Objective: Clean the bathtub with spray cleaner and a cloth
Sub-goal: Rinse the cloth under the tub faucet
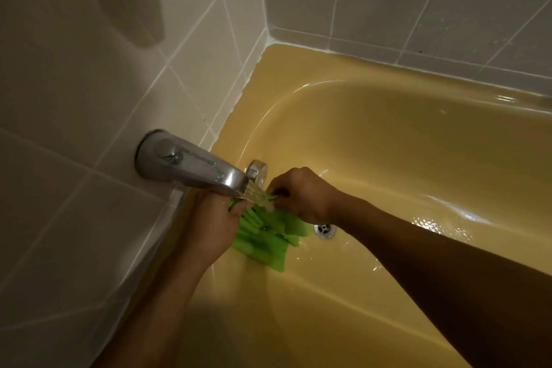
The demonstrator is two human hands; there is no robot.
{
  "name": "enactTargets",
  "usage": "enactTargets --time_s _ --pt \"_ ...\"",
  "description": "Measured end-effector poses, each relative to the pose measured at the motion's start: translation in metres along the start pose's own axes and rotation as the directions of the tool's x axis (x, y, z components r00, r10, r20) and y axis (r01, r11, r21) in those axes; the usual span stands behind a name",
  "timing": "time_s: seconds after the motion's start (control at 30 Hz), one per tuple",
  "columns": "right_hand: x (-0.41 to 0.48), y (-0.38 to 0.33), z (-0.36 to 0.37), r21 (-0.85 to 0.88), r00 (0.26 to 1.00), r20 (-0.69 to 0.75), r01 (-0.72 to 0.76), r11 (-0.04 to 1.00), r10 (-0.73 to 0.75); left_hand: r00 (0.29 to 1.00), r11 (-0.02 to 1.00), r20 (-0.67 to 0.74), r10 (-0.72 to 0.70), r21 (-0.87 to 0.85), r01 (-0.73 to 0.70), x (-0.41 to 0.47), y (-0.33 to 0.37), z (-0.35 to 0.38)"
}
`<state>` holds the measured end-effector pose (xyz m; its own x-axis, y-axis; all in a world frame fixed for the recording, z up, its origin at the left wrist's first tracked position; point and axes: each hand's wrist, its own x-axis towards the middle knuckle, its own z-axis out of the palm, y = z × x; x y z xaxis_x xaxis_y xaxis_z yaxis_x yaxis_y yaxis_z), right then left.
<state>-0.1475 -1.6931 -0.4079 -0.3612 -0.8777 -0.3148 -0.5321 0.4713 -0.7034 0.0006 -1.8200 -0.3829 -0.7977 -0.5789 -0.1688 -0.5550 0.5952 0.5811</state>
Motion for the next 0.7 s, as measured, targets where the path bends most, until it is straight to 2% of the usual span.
enactTargets --time_s 0.13,0.33,0.4,0.57,0.7 --pt "-0.006 0.019 -0.002 -0.095 0.998 0.037 -0.055 0.994 0.059 0.993 1.000 -0.118 0.018 -0.021 -0.021 -0.007 0.006 -0.002" --pt "-0.011 0.020 0.009 0.018 0.980 -0.137 -0.143 0.990 0.144 0.954 0.991 -0.283 -0.099 -0.117 0.068 -0.014 -0.003 -0.003" --pt "-0.012 0.016 0.014 0.065 0.975 -0.161 -0.146 0.987 0.155 0.948 0.982 -0.288 -0.136 -0.166 0.091 -0.017 -0.004 -0.003" --pt "-0.010 0.003 0.026 0.293 0.977 -0.083 -0.166 0.942 0.198 0.944 0.961 -0.245 -0.221 -0.219 0.168 -0.013 -0.013 0.000" --pt "-0.005 -0.012 0.028 0.415 0.959 -0.147 -0.162 0.895 0.241 0.937 0.880 -0.130 -0.325 -0.404 0.249 -0.011 -0.008 0.010"
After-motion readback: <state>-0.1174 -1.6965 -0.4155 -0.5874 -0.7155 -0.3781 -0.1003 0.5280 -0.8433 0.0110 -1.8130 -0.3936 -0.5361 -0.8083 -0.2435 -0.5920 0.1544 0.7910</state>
